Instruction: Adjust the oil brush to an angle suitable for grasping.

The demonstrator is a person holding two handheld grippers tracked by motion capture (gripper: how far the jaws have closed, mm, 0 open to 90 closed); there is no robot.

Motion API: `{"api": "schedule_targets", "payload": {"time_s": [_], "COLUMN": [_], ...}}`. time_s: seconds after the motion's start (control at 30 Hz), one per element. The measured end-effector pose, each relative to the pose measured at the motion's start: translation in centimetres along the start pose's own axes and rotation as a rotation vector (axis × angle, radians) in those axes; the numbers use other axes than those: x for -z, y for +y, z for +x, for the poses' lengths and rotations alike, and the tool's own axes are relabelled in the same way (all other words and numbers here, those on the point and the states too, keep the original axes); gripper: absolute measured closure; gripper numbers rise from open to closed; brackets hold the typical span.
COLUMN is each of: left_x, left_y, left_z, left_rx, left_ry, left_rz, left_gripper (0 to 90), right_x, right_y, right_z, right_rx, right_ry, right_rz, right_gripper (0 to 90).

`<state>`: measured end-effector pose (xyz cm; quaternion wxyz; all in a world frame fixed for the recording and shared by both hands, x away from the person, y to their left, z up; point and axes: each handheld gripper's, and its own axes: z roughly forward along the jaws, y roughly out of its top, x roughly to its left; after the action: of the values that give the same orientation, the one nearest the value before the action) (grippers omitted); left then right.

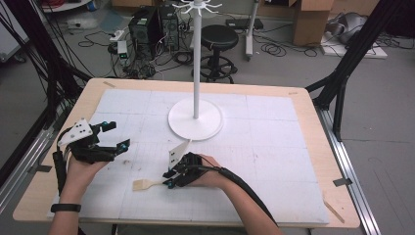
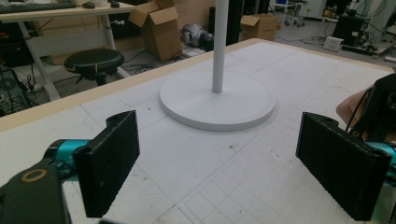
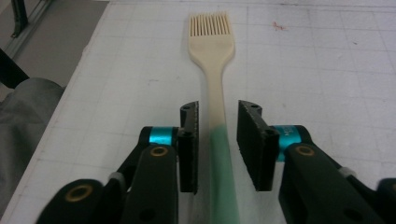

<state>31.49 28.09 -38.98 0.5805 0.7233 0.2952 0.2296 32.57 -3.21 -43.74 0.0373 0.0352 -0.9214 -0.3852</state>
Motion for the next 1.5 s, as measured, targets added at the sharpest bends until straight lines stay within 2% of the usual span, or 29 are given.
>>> {"api": "schedule_targets", "payload": {"time_s": [0.13,0.2,0.33,0.53,0.63,0.8,0.87,0.97,1.07,1.17,1.33,1.5], "left_x": [0.1,0.1,0.0,0.0,0.0,0.0,-0.1,-0.1,-0.1,-0.2,-0.2,-0.2], "left_y": [0.0,0.0,0.0,0.0,-0.1,0.0,0.0,-0.1,0.0,-0.1,-0.1,-0.1], "left_z": [0.1,0.0,0.0,0.0,0.1,0.0,0.0,0.0,-0.1,-0.1,-0.1,-0.1], "left_rx": [0.002,0.000,-0.004,-0.005,-0.001,-0.006,-0.003,-0.007,-0.009,-0.010,-0.015,-0.015], "left_ry": [0.001,0.001,-0.003,-0.004,-0.005,-0.003,-0.005,-0.003,-0.003,-0.003,-0.003,-0.003], "left_rz": [-0.005,-0.003,-0.002,0.001,0.002,0.002,0.004,0.010,0.005,0.010,0.012,0.011], "left_gripper": [14.1,14.1,14.1,14.1,14.1,14.1,14.1,14.1,14.1,14.1,14.1,14.1], "right_x": [0.9,1.6,3.2,6.2,8.2,11.2,12.3,13.9,15.4,16.8,19.3,20.7], "right_y": [0.0,0.1,-0.2,-1.4,-2.5,-5.0,-6.1,-7.9,-9.8,-11.7,-14.5,-16.5], "right_z": [0.0,0.0,0.0,0.4,0.6,1.1,1.4,1.9,2.5,3.1,3.9,4.6], "right_rx": [-0.012,-0.009,-0.042,-0.092,-0.114,-0.183,-0.200,-0.236,-0.282,-0.321,-0.394,-0.459], "right_ry": [-0.019,-0.031,-0.063,-0.128,-0.183,-0.270,-0.315,-0.350,-0.404,-0.482,-0.627,-0.719], "right_rz": [-0.010,-0.037,-0.074,-0.121,-0.174,-0.226,-0.245,-0.281,-0.304,-0.328,-0.406,-0.452], "right_gripper": [57.4,52.6,40.6,31.2,27.0,20.6,20.2,20.2,20.0,19.5,17.2,16.6]}}
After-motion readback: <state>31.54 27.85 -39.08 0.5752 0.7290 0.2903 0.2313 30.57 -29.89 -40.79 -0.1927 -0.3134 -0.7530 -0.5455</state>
